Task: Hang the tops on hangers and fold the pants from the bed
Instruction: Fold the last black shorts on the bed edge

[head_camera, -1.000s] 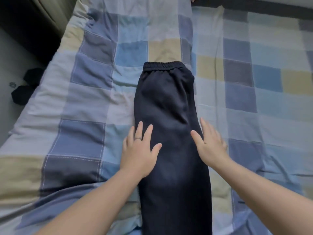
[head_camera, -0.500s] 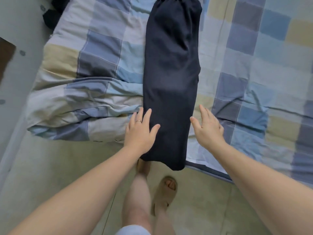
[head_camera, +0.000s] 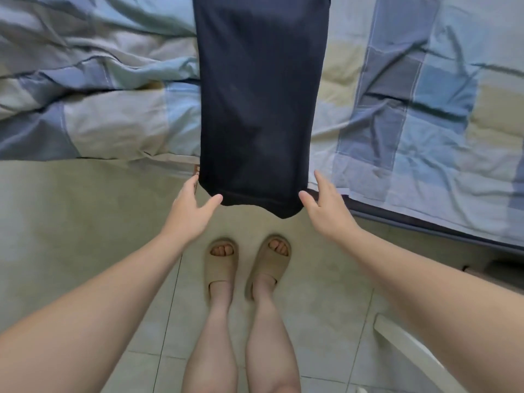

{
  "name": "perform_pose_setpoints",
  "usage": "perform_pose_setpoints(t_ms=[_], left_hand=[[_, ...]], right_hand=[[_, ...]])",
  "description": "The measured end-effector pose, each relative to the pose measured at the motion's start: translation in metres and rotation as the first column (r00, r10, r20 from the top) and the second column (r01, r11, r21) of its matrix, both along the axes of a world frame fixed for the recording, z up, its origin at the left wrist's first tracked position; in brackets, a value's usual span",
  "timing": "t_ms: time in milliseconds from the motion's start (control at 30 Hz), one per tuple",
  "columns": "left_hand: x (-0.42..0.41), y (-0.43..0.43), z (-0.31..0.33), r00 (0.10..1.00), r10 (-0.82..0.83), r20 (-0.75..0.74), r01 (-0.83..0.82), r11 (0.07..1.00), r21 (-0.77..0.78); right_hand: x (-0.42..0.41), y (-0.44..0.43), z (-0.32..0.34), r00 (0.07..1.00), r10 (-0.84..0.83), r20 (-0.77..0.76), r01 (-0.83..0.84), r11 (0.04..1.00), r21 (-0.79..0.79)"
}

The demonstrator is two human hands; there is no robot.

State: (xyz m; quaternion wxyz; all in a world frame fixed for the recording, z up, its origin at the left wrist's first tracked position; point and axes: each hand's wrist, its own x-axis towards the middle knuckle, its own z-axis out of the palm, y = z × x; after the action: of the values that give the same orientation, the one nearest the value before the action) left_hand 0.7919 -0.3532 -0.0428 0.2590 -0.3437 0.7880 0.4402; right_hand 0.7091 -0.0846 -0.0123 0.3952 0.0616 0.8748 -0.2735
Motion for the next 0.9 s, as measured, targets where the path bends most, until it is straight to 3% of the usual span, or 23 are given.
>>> perform_pose_setpoints(t_ms=[233, 400, 567, 767, 900], left_hand=[[-0.012, -0.001, -0.068, 0.978, 0.154, -0.14, -0.145, 0.986, 0.078], [-0.015, 0.016, -0.072, 0.973, 0.174, -0.149, -0.14, 0.968, 0.21], [-0.001, 0.034, -0.048, 0.988, 0.155, -0.022, -0.146, 0.962, 0.232], [0.031, 0.018, 0.0, 0.973, 0.012, 0.229, -0.09, 0.938, 0.336], [0.057, 0.004, 0.046, 0.95, -0.085, 0.301, -0.026, 0.937, 0.348]], right_hand=[[0.009, -0.014, -0.071, 0.962, -0.237, -0.137, 0.227, 0.97, -0.085], [0.02, -0.015, -0.083, 0.916, -0.392, -0.087, 0.366, 0.905, -0.217], [0.024, -0.022, -0.064, 0.846, -0.512, 0.148, 0.53, 0.781, -0.33], [0.056, -0.023, -0.024, 0.85, -0.426, 0.311, 0.505, 0.827, -0.248], [0.103, -0.011, 0.018, 0.824, -0.443, 0.355, 0.523, 0.834, -0.175]])
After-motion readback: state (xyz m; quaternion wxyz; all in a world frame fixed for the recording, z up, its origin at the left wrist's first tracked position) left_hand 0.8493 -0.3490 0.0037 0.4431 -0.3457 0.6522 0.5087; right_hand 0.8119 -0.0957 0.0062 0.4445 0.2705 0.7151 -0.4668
